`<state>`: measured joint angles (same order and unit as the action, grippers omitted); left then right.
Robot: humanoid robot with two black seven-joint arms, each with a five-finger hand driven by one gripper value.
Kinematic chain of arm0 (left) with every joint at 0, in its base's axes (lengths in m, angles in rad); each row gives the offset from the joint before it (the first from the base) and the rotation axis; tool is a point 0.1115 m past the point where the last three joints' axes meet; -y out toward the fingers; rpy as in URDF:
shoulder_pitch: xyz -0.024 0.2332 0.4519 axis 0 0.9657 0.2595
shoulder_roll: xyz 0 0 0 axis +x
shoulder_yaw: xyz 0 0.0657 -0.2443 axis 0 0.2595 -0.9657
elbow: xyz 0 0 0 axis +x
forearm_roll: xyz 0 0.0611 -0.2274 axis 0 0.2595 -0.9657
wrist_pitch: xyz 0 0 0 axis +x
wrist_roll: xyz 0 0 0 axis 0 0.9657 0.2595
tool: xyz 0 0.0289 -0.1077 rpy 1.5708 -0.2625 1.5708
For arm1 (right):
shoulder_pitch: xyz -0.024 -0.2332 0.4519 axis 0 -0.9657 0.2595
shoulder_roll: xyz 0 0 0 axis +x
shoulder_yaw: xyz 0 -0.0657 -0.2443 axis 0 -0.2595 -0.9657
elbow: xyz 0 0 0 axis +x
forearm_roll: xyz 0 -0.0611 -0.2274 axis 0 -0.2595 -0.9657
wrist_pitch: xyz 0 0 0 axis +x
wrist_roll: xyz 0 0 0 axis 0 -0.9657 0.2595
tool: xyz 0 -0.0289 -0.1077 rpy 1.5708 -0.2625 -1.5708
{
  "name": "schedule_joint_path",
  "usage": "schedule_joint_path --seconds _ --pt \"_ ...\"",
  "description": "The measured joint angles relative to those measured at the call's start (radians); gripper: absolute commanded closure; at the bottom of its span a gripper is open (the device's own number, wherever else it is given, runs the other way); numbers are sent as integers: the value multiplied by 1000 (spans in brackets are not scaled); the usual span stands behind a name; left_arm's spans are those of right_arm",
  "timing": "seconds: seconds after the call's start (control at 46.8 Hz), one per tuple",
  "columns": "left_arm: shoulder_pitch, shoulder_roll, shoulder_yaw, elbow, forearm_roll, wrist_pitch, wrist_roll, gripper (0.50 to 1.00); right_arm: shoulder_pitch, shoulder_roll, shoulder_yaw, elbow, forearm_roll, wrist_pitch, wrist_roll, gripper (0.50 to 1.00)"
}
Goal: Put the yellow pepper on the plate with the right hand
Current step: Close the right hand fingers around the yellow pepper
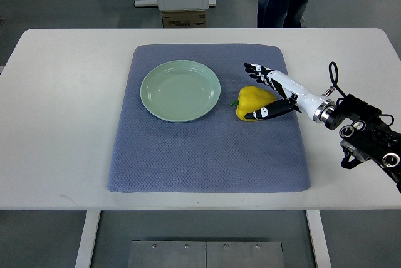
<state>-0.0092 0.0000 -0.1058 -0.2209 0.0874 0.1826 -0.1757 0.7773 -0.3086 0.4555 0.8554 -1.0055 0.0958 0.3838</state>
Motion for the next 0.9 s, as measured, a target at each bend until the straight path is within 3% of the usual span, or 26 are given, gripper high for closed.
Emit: schedule_joint_path --seconds 0.214,0.642,0.77,0.856,0.898 --pt "0 0 0 0 0 0 0 500 1 -1 -15 -6 1 -4 12 515" --pt "0 0 0 0 0 0 1 500 2 23 -20 -35 0 -4 6 680" --pt "0 0 0 0 0 0 0 500 2 31 -22 -48 -5 -4 6 785" --pt "0 0 0 0 0 0 0 500 2 31 -26 -57 -5 -4 6 891" --pt "0 0 0 0 0 0 0 500 2 31 -27 -61 -5 -4 6 973"
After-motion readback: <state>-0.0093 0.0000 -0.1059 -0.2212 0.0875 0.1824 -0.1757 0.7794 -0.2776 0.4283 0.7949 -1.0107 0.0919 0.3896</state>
